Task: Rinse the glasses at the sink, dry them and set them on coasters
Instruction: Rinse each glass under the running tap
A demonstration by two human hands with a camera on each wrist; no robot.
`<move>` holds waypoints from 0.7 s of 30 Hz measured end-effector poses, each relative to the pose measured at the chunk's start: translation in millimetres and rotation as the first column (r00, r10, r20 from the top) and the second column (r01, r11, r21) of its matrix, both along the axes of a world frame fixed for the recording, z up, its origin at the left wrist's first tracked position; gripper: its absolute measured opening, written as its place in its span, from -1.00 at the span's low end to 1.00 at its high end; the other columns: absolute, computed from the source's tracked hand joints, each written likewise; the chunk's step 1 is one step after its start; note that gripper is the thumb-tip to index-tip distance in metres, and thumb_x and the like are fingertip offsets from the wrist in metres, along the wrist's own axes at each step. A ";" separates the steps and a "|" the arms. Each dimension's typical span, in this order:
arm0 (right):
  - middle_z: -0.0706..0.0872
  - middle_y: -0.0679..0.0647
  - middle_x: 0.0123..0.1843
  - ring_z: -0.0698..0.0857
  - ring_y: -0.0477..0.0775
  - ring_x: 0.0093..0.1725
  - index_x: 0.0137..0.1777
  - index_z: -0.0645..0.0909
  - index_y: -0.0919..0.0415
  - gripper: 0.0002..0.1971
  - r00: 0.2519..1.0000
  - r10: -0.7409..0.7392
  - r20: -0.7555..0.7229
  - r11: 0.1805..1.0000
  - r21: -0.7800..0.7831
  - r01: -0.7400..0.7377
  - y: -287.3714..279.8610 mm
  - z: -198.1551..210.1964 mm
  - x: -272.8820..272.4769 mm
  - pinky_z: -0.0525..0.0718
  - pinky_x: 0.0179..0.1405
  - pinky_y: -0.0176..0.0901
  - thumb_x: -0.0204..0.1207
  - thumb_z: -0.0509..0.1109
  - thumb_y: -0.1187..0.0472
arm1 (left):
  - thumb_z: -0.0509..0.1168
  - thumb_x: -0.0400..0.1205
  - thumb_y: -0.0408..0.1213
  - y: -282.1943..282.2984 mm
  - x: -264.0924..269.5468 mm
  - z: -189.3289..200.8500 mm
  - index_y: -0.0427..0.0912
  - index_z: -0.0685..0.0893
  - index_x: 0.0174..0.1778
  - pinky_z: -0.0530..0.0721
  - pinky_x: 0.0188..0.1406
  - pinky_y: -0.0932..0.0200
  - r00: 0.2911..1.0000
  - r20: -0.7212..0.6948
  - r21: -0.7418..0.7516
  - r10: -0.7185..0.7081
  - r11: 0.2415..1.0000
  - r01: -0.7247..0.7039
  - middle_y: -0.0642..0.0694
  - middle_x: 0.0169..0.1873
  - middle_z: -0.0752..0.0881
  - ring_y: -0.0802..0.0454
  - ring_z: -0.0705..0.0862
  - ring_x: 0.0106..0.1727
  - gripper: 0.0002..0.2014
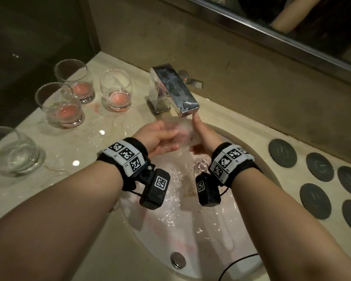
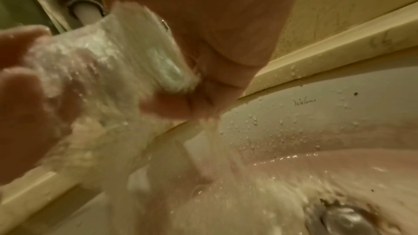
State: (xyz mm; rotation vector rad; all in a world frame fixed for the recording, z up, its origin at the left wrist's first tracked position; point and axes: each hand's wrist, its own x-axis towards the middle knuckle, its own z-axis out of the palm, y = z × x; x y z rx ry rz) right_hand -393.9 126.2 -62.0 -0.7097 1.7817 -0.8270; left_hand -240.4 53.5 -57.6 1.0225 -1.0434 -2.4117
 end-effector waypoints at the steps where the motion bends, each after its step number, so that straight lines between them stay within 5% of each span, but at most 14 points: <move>1: 0.70 0.13 0.16 0.74 0.10 -0.01 0.32 0.53 0.00 -0.34 0.999 0.000 0.053 1.000 -0.019 0.001 0.3 -0.3 2.5 0.64 -0.15 -0.15 0.53 -0.04 -0.44 | 0.25 0.61 -0.46 -0.8 0.9 -0.9 -0.32 0.54 0.20 0.76 -0.33 0.28 1.000 0.007 -0.008 0.012 1.000 -0.011 -0.23 -0.05 0.73 0.02 0.77 -0.15 -0.76; 3: 0.59 0.17 0.33 0.72 0.21 0.10 0.31 0.44 -0.07 -0.59 0.986 -0.008 0.164 0.994 -0.104 0.025 2.9 -2.0 4.1 0.66 -0.18 -0.15 0.57 0.22 -0.24 | 0.24 0.63 -0.44 -2.0 2.1 -2.1 -0.27 0.58 0.07 0.73 -0.39 0.32 0.998 0.013 -0.010 0.063 0.998 -0.063 -0.18 -0.17 0.76 0.07 0.77 -0.24 -0.87; 6: 0.58 0.24 0.31 0.73 0.12 -0.21 0.41 0.36 -0.02 -0.53 0.990 0.001 0.144 0.992 -0.123 0.017 3.6 -4.1 3.0 0.60 -0.40 -0.26 0.54 0.41 0.05 | 0.26 0.62 -0.41 -3.4 5.1 -3.7 -0.23 0.61 0.04 0.73 -0.38 0.28 0.996 -0.006 0.017 0.094 0.995 -0.093 -0.14 -0.25 0.78 0.08 0.78 -0.26 -0.89; 8: 0.68 0.19 0.04 0.62 -0.03 -0.41 0.33 0.49 0.10 -0.51 0.995 -0.026 0.096 0.997 -0.065 0.033 0.7 -1.3 5.3 0.52 -0.48 -0.31 0.59 0.20 -0.24 | 0.28 0.59 -0.43 -2.2 6.9 -3.3 -0.24 0.61 0.08 0.78 -0.23 0.16 0.999 0.007 0.014 0.047 0.999 -0.047 -0.16 -0.15 0.76 0.05 0.78 -0.19 -0.83; 10: 0.64 0.13 -0.19 0.51 -0.07 -0.47 0.12 0.63 0.16 -0.18 0.995 -0.044 0.091 0.998 0.047 0.040 -2.8 -2.1 6.0 0.44 -0.48 -0.29 0.48 -0.17 -0.52 | 0.27 0.58 -0.51 -0.6 7.5 0.9 -0.26 0.59 0.02 0.78 -0.19 0.11 1.000 0.005 -0.013 -0.006 1.000 0.006 -0.18 -0.12 0.77 0.03 0.79 -0.16 -0.85; 12: 0.70 0.12 -0.11 0.55 -0.03 -0.39 0.13 0.66 0.13 -0.04 0.970 -0.057 0.235 0.996 0.084 0.039 -3.0 -2.8 6.1 0.45 -0.42 -0.26 0.40 -0.33 -0.57 | 0.23 0.59 -0.55 -1.5 6.3 6.5 -0.26 0.56 -0.07 0.77 -0.25 0.16 1.000 -0.004 -0.033 -0.022 0.999 0.022 -0.15 -0.22 0.81 0.04 0.81 -0.20 -0.88; 15: 0.68 0.16 0.18 0.73 0.09 -0.09 0.35 0.53 0.10 -0.33 0.949 -0.072 0.306 0.997 -0.014 0.080 2.7 -1.0 3.4 0.64 -0.24 -0.19 0.54 0.01 -0.40 | 0.19 0.63 -0.54 -5.1 4.1 8.9 -0.27 0.56 -0.10 0.75 -0.32 0.22 1.000 0.012 -0.038 0.021 0.999 -0.020 -0.18 -0.23 0.80 -0.01 0.79 -0.26 -0.89; 17: 0.57 0.18 0.29 0.72 0.12 -0.11 0.39 0.40 0.01 -0.55 0.943 -0.075 0.325 0.990 -0.088 0.109 6.0 3.0 1.2 0.68 -0.26 -0.19 0.53 0.35 0.00 | 0.19 0.64 -0.49 -6.4 2.9 6.3 -0.26 0.57 -0.07 0.75 -0.32 0.22 0.998 0.010 0.001 0.057 0.998 -0.057 -0.19 -0.19 0.76 0.00 0.78 -0.25 -0.91; 19: 0.57 0.20 0.30 0.72 0.11 -0.14 0.42 0.35 0.01 -0.47 0.955 -0.043 0.294 0.992 -0.098 0.075 9.2 2.5 -0.4 0.65 -0.26 -0.19 0.49 0.44 0.24 | 0.20 0.64 -0.47 -4.7 1.6 5.6 -0.26 0.58 -0.01 0.76 -0.31 0.20 0.997 -0.005 0.033 0.071 0.997 -0.070 -0.17 -0.20 0.77 0.07 0.80 -0.25 -0.91; 21: 0.57 0.14 0.34 0.71 0.12 0.06 0.45 0.31 0.02 -0.36 0.983 -0.004 0.184 0.996 -0.085 0.020 12.7 -1.2 -2.5 0.68 -0.10 -0.09 0.43 0.51 0.26 | 0.23 0.63 -0.48 -2.4 -0.1 6.8 -0.24 0.58 -0.03 0.77 -0.28 0.22 0.999 0.020 -0.050 0.025 0.998 -0.024 -0.18 -0.15 0.77 0.08 0.80 -0.24 -0.92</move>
